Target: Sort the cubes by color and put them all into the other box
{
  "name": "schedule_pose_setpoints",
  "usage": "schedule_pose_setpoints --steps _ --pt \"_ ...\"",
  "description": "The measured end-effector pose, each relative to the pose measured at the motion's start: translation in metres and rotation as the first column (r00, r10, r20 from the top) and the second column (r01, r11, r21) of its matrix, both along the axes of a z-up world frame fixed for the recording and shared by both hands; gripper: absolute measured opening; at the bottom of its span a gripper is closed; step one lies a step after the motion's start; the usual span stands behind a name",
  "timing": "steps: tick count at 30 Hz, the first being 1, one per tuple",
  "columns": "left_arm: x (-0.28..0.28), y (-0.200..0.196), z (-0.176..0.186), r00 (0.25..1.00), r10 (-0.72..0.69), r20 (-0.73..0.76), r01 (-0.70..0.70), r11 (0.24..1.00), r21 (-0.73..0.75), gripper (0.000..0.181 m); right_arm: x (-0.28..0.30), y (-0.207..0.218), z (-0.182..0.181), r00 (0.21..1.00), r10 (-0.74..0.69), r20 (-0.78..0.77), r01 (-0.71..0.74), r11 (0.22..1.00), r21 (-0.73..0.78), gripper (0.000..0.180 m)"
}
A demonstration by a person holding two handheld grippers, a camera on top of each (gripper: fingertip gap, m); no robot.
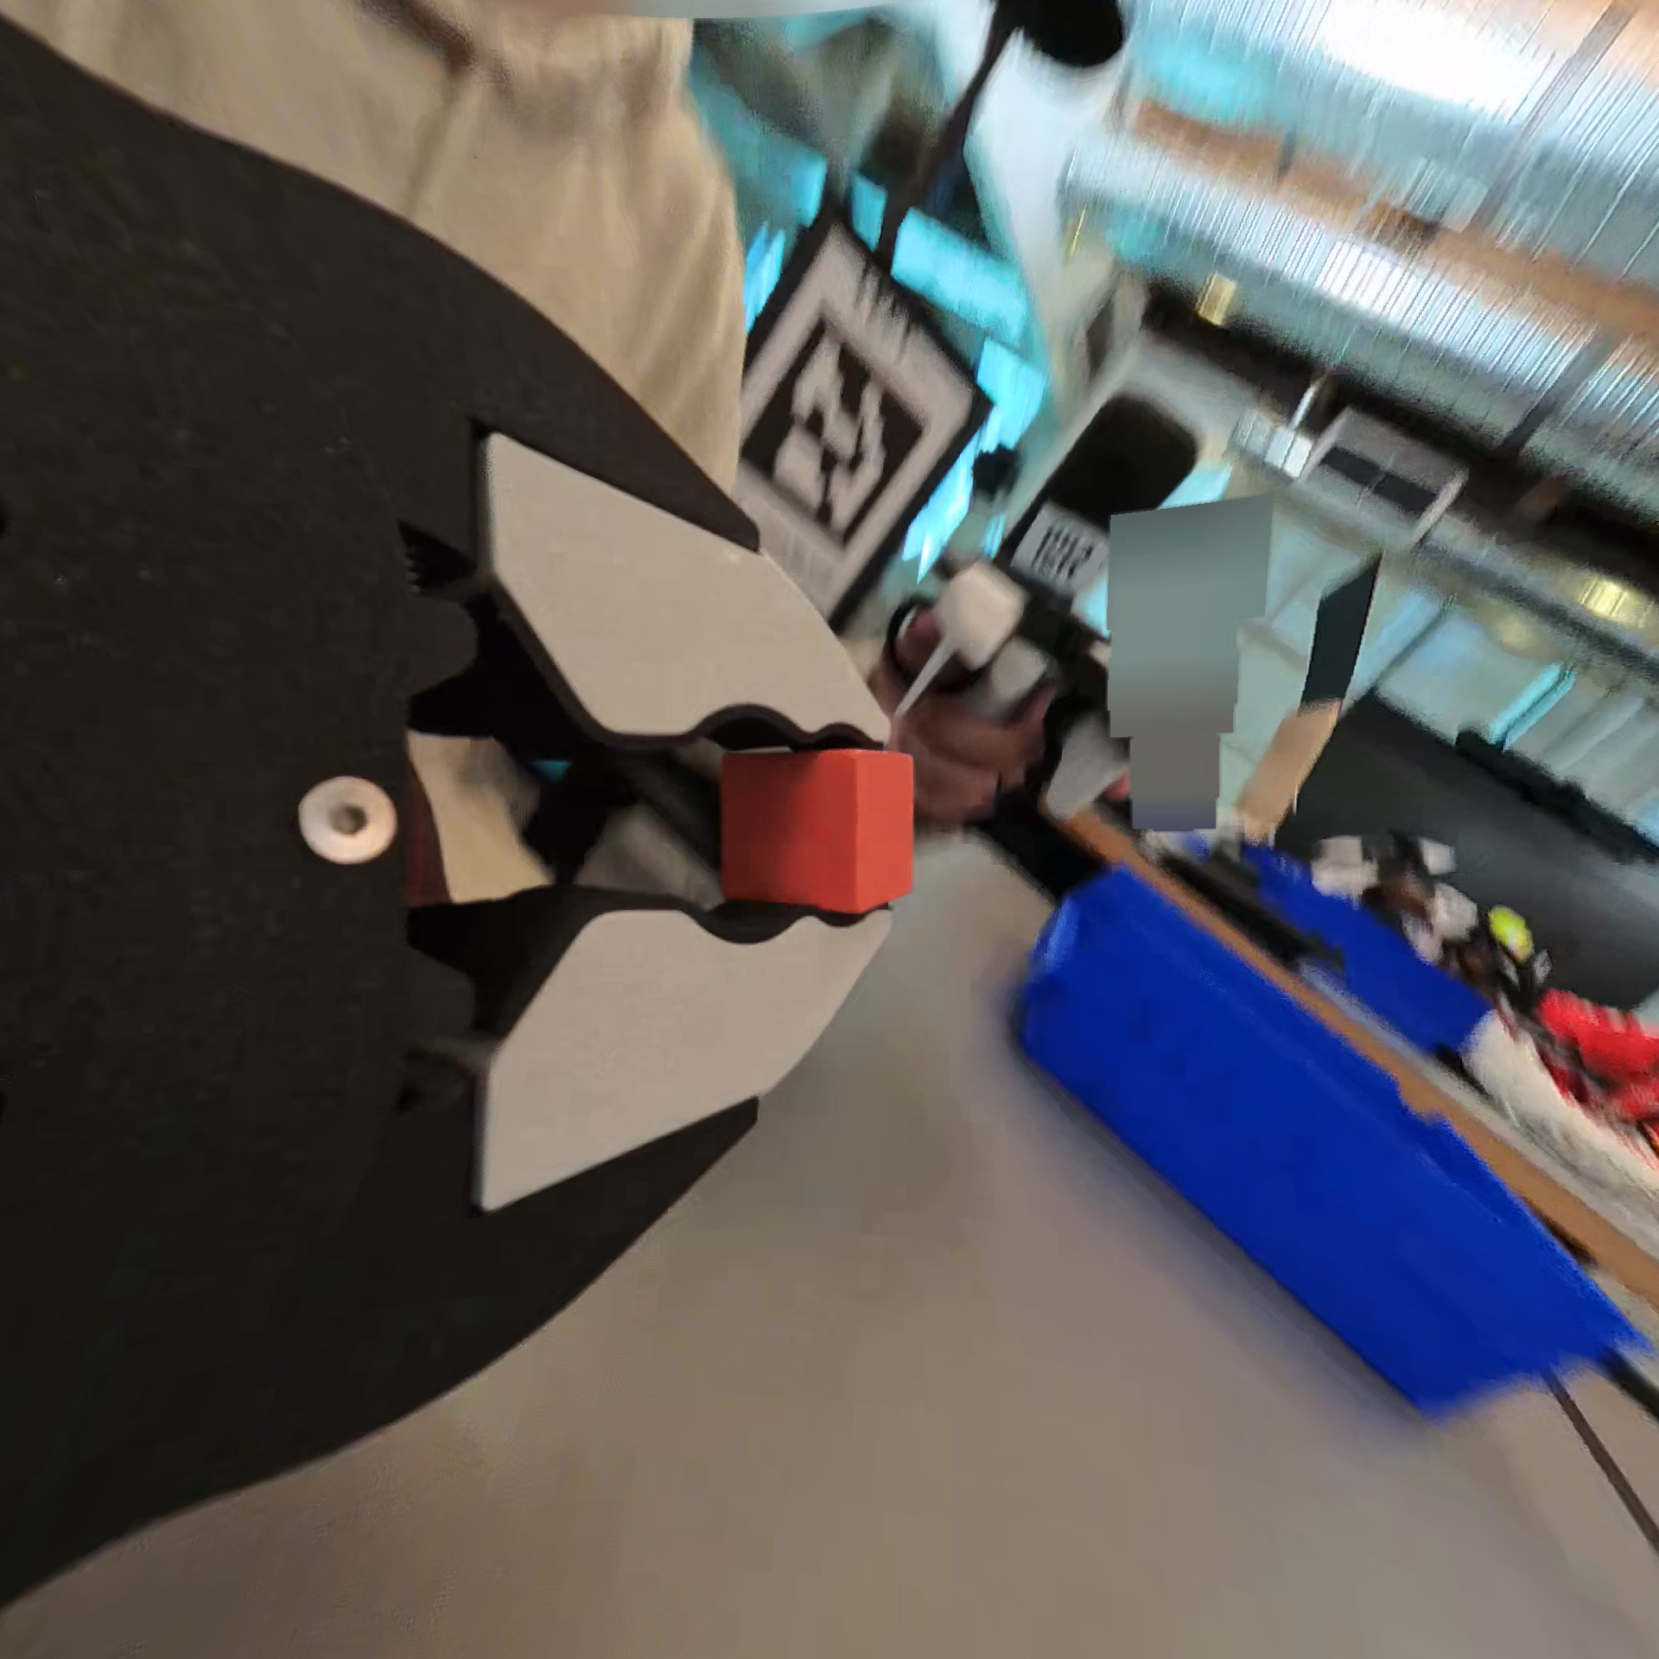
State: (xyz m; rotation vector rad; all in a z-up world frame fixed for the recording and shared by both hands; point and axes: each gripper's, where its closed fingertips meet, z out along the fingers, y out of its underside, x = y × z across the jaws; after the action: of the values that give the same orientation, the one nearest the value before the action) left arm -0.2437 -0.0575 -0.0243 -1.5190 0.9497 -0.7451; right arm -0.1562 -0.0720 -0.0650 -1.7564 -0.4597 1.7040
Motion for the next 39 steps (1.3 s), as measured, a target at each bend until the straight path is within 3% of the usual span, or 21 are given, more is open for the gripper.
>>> schedule_pose_setpoints --steps 2,4,6,9,14,16,19,21,22,24,26,28,31,34,39 --pt "-0.033 0.019 -0.012 0.974 0.215 0.069 -0.21 0.975 -0.068 0.059 0.02 0.01 -0.018 0.959 -0.193 0.209 0.154 0.97 0.187 0.029" --pt "-0.062 0.031 -0.036 0.909 0.413 0.059 -0.408 0.909 -0.08 0.052 0.047 0.021 -0.034 0.828 -0.425 0.366 0.273 0.876 0.398 0.029" --pt "-0.077 0.033 -0.06 0.857 0.516 -0.001 -0.515 0.855 -0.051 0.049 0.071 0.026 -0.043 0.676 -0.598 0.43 0.327 0.767 0.552 0.029" --pt "-0.072 0.025 -0.082 0.859 0.509 -0.058 -0.512 0.856 -0.066 0.049 0.081 0.024 -0.053 0.595 -0.664 0.453 0.341 0.719 0.605 0.029" --pt "-0.059 0.021 -0.089 0.874 0.471 -0.118 -0.477 0.879 -0.025 0.049 0.083 0.026 -0.054 0.605 -0.654 0.454 0.361 0.734 0.575 0.029" --pt "-0.058 0.02 -0.088 0.875 0.468 -0.125 -0.472 0.881 -0.008 0.048 0.098 0.036 -0.037 0.596 -0.677 0.432 0.399 0.717 0.572 0.029" --pt "-0.061 0.02 -0.082 0.874 0.471 -0.116 -0.473 0.881 0.01 0.046 0.155 0.077 0.024 0.546 -0.74 0.393 0.487 0.662 0.569 0.029" --pt "-0.063 0.021 -0.079 0.873 0.476 -0.105 -0.478 0.879 0.01 0.045 0.199 0.118 0.037 0.46 -0.714 0.528 0.432 0.699 0.57 0.029" --pt "-0.064 0.022 -0.079 0.873 0.476 -0.104 -0.478 0.878 0.003 0.045 0.226 0.145 0.034 0.376 -0.704 0.603 0.411 0.71 0.572 0.03" --pt "-0.063 0.021 -0.078 0.876 0.471 -0.1 -0.475 0.88 -0.011 0.044 0.274 0.198 0.009 0.253 -0.614 0.748 0.41 0.768 0.492 0.03" --pt "-0.063 0.02 -0.077 0.878 0.467 -0.103 -0.47 0.883 -0.008 0.044 0.292 0.23 -0.036 0.274 -0.401 0.874 0.402 0.873 0.275 0.03" --pt "-0.065 0.019 -0.074 0.873 0.476 -0.105 -0.477 0.879 0.019 0.044 0.301 0.253 -0.068 0.27 -0.311 0.912 0.426 0.887 0.176 0.03" --pt "-0.069 0.017 -0.075 0.865 0.487 -0.125 -0.484 0.873 0.051 0.044 0.304 0.274 -0.096 0.223 -0.275 0.935 0.433 0.888 0.157 0.03" --pt "-0.071 0.016 -0.078 0.865 0.483 -0.132 -0.482 0.875 0.045 0.044 0.292 0.286 -0.107 0.279 -0.265 0.923 0.455 0.883 0.115 0.03" --pt "-0.069 0.013 -0.078 0.874 0.469 -0.127 -0.468 0.883 0.039 0.044 0.281 0.295 -0.123 0.281 -0.244 0.928 0.469 0.879 0.089 0.03"
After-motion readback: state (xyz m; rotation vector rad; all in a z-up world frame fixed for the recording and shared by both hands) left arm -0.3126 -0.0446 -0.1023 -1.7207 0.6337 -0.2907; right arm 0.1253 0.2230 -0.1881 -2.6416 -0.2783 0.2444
